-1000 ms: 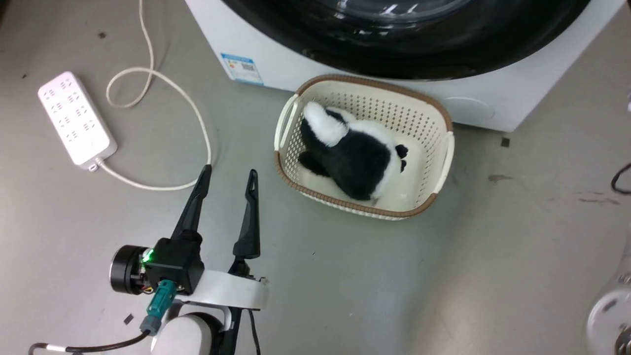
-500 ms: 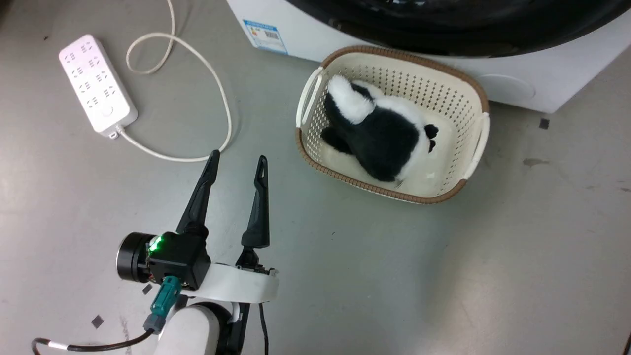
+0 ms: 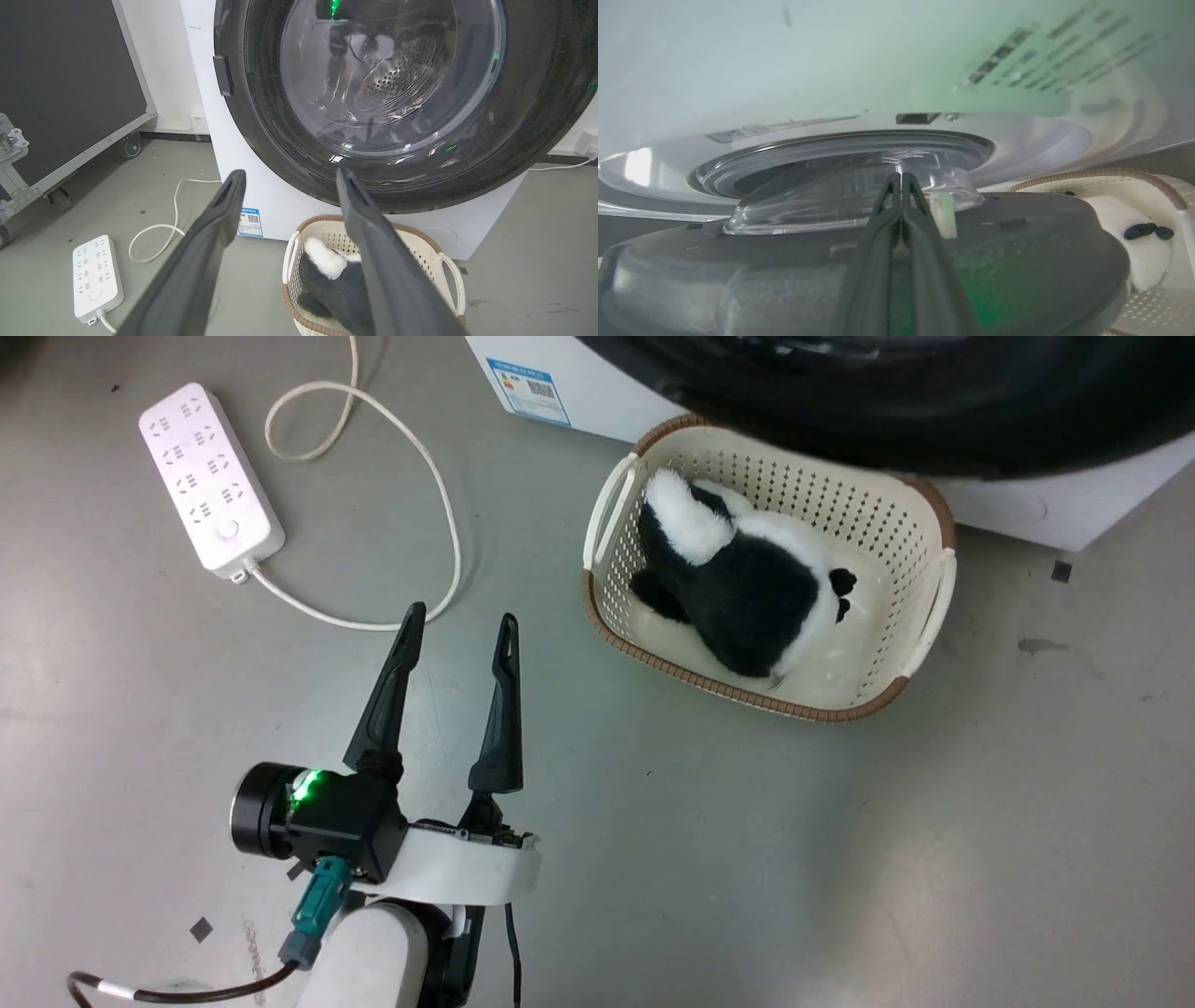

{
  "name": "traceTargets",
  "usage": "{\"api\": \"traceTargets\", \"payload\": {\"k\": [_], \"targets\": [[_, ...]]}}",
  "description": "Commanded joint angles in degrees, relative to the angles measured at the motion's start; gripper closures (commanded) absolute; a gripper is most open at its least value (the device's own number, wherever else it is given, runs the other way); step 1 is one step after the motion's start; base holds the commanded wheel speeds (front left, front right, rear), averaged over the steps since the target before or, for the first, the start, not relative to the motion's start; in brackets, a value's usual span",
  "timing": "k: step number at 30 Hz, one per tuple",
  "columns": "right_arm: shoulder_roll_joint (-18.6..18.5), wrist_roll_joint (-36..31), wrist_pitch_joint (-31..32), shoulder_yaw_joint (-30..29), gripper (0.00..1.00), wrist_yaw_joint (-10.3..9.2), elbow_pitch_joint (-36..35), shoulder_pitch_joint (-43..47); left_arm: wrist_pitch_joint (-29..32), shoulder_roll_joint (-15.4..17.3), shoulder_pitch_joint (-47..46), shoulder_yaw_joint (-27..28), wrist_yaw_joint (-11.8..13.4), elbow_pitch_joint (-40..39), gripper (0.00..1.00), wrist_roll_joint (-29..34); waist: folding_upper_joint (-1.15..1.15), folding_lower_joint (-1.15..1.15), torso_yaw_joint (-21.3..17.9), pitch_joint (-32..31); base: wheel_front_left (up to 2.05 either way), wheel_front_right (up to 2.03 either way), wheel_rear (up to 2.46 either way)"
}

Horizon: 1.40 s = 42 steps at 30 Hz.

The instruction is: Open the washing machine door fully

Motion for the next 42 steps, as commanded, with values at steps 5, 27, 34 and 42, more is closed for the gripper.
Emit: {"api": "traceTargets", "payload": {"k": [5,27,34,42], "targets": [[3.71,0.23,4.17,0.31,1.0,0.07,-2.27,8.06,-0.51,0.1,1.01,0.45,-0.09,1.25,0.0,-0.11,0.0,0.0,-1.41,-5.45,0.0,0.0,0.0],[5.7,26.13,6.46,21.11,1.0,0.07,4.54,29.14,-0.51,0.1,7.54,1.3,-1.99,4.84,0.0,0.54,0.0,0.0,-3.96,-17.7,0.0,0.0,0.0],[5.7,39.86,6.1,33.46,1.0,0.07,6.73,34.68,-0.51,0.1,9.49,1.98,-2.55,5.76,0.0,0.69,0.0,0.0,-3.83,-20.6,0.0,0.0,0.0],[5.7,61.15,4.39,53.08,1.0,0.07,2.79,43.72,-0.51,0.1,11.98,2.03,-3.29,7.77,0.0,0.08,0.0,0.0,-3.7,-23.2,0.0,0.0,0.0]]}}
